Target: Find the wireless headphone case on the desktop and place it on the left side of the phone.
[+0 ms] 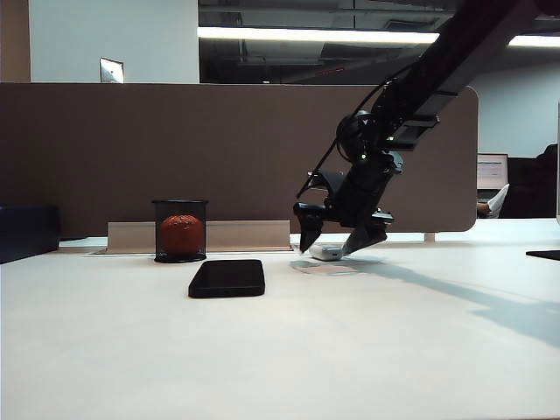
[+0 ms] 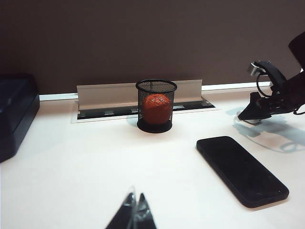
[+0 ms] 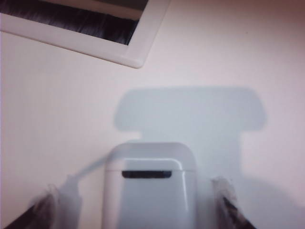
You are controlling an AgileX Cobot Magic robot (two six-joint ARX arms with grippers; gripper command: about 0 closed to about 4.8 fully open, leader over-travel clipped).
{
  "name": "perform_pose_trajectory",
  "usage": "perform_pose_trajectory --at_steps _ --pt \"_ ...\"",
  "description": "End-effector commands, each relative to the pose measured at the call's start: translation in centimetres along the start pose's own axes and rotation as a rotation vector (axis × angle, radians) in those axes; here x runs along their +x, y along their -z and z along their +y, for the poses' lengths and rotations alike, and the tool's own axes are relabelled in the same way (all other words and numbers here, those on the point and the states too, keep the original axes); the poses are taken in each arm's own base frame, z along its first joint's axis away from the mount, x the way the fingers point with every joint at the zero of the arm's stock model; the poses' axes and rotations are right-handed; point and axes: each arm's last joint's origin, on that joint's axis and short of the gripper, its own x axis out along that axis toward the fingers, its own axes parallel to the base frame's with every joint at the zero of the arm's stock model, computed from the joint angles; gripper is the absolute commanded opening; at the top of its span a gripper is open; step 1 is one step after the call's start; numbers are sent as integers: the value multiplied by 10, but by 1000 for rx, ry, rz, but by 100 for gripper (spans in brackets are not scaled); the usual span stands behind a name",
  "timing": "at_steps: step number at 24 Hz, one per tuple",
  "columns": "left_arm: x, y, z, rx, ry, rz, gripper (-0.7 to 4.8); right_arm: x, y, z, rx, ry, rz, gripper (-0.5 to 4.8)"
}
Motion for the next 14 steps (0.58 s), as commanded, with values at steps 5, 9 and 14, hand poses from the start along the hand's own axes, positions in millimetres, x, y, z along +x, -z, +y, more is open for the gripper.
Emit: perform_pose_trajectory --at_steps 5,9,14 --pt "0 -2 0 0 4 -15 -5 4 1 0 1 -4 -8 418" --pt "0 -2 0 0 4 -15 -5 10 8 1 3 -7 19 417" --pt "0 -2 0 0 3 -15 -6 11 9 1 4 -5 29 306"
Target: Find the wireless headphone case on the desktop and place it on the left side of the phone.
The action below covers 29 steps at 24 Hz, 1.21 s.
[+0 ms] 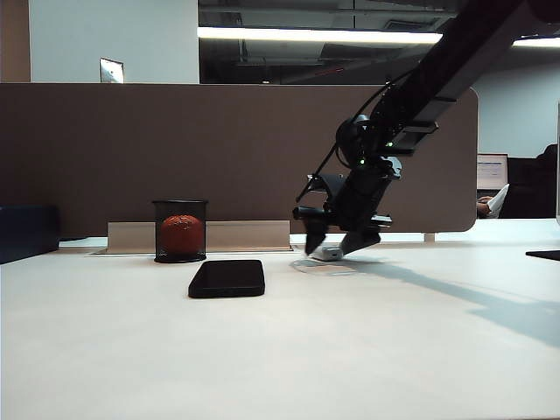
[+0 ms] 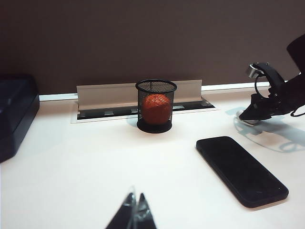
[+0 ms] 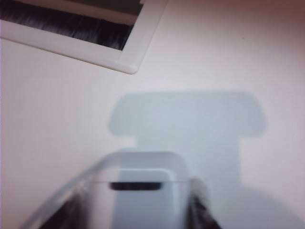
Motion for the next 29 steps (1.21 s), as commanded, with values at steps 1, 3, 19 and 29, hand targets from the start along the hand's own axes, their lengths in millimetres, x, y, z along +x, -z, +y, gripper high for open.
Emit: perform_pose_trajectory --at_steps 1,3,19,29 --pt "0 -2 0 -1 3 -15 -5 3 6 2 8 -3 40 305" --pt "0 -2 0 0 3 -15 -5 3 7 2 9 -3 48 305" --pt "0 -2 0 0 3 -16 -5 3 6 2 9 1 49 198" --pt "0 -2 0 0 2 -15 -5 -25 -30 7 4 0 17 197"
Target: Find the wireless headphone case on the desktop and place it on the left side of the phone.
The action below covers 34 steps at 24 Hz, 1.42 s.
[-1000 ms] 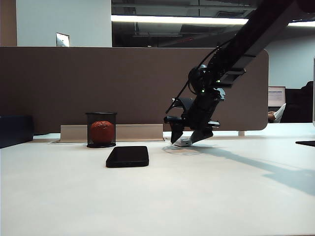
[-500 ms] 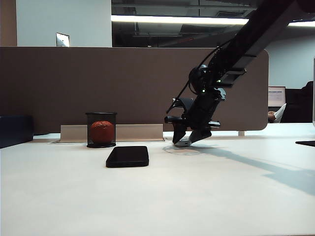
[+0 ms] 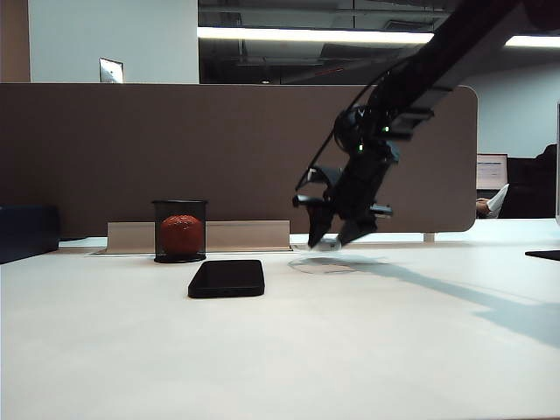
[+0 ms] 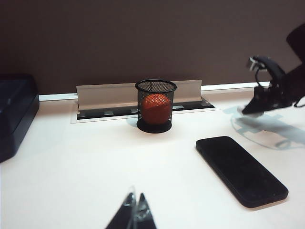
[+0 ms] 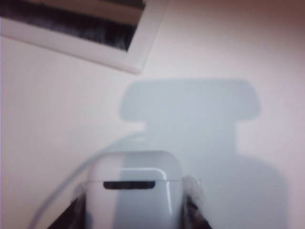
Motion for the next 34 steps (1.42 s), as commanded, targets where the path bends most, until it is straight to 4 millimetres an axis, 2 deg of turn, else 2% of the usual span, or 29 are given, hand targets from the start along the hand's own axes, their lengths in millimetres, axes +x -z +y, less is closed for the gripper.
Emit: perform_pose_trajectory --at_steps 1,11,19,25,34 --pt "0 -2 0 0 2 -16 -6 -12 -13 4 -5 -1 -22 197" --pt "0 -2 0 0 2 -16 -5 -44 -26 10 12 -10 80 198" --pt "0 -2 0 0 2 -17 -5 -90 -43 20 62 -10 124 198" --pt "0 -2 0 0 2 -16 -5 -139 -61 43 41 -35 58 197" --pt "0 -2 0 0 2 -17 -5 -179 -65 66 39 -64 68 197"
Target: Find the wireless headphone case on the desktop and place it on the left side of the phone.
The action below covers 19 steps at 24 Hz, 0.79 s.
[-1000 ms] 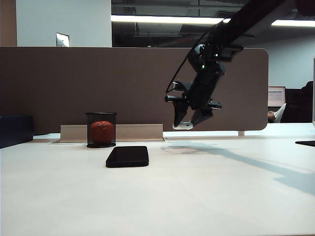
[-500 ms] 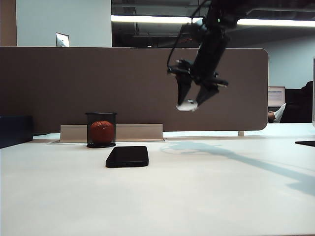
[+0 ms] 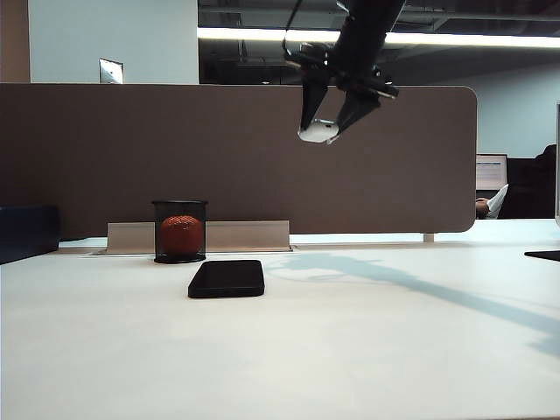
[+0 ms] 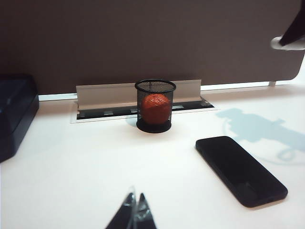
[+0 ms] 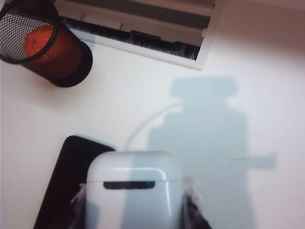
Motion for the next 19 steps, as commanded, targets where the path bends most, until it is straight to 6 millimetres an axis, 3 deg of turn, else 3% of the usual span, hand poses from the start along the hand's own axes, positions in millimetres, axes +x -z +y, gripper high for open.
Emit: perform_pose_trajectory --at_steps 1,10,19 --pt "0 -3 0 0 2 -17 -6 -14 0 9 3 -26 0 197" --pt "0 -3 0 0 -1 -17 -5 -28 9 48 -12 -128 57 197" --pt "0 -2 0 0 -1 -17 -5 -28 18 93 -54 -190 74 197"
